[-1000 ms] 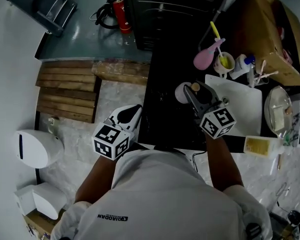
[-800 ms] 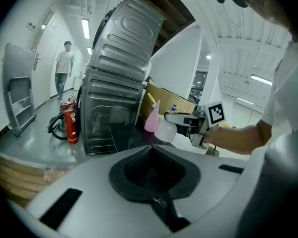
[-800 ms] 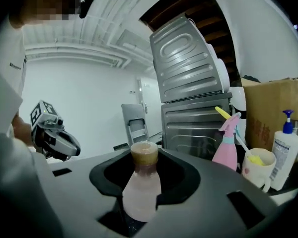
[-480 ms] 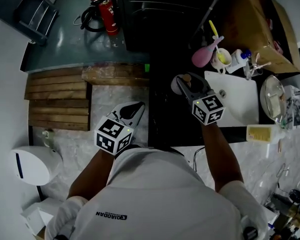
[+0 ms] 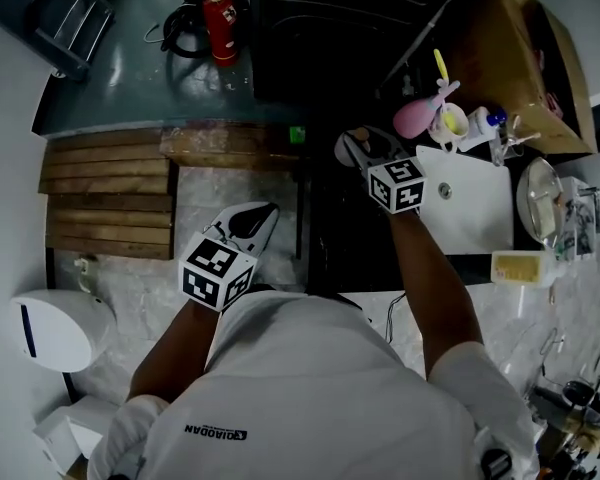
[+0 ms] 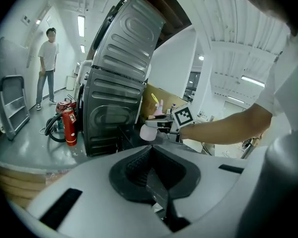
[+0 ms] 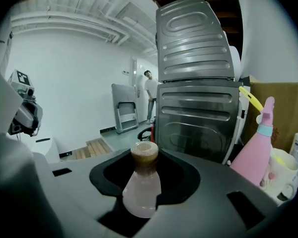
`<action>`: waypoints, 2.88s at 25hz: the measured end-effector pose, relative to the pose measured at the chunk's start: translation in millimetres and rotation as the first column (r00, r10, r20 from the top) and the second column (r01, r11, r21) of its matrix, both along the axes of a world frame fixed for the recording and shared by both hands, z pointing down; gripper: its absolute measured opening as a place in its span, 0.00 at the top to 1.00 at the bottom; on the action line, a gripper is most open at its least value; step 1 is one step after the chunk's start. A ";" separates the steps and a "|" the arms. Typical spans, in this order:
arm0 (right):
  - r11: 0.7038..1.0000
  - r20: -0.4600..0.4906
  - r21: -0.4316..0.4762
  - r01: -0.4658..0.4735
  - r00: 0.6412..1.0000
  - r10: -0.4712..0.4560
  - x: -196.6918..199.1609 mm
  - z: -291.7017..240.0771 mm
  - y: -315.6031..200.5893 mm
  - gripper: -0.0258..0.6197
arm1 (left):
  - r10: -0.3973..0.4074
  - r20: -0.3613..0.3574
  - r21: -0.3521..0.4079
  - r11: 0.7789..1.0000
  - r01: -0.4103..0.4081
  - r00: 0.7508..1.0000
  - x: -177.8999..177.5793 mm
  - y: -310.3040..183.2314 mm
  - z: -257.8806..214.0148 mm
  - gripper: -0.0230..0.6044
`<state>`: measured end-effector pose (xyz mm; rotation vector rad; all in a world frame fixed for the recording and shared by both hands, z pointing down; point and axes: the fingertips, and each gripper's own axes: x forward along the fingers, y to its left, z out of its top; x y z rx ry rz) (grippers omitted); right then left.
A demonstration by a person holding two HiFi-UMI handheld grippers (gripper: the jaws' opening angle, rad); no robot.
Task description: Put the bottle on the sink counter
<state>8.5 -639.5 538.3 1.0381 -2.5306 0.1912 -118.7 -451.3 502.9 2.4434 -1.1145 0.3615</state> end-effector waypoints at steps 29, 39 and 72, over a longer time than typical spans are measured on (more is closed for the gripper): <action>0.994 0.015 -0.042 -0.105 0.994 0.106 -32.3 19.9 -125.7 0.71 | -0.208 -0.017 -0.062 0.976 0.206 0.978 -60.6 12.0 12.2 0.94; 0.995 -0.001 -0.036 -0.089 0.996 0.089 -31.1 23.2 -121.8 0.71 | -0.188 -0.011 -0.062 0.980 0.187 0.982 -52.8 8.5 9.1 0.94; 0.995 0.019 -0.013 -0.095 0.995 0.095 12.9 5.8 -64.9 0.60 | -0.171 -0.004 -0.035 0.985 0.171 0.985 0.8 17.2 -3.4 0.94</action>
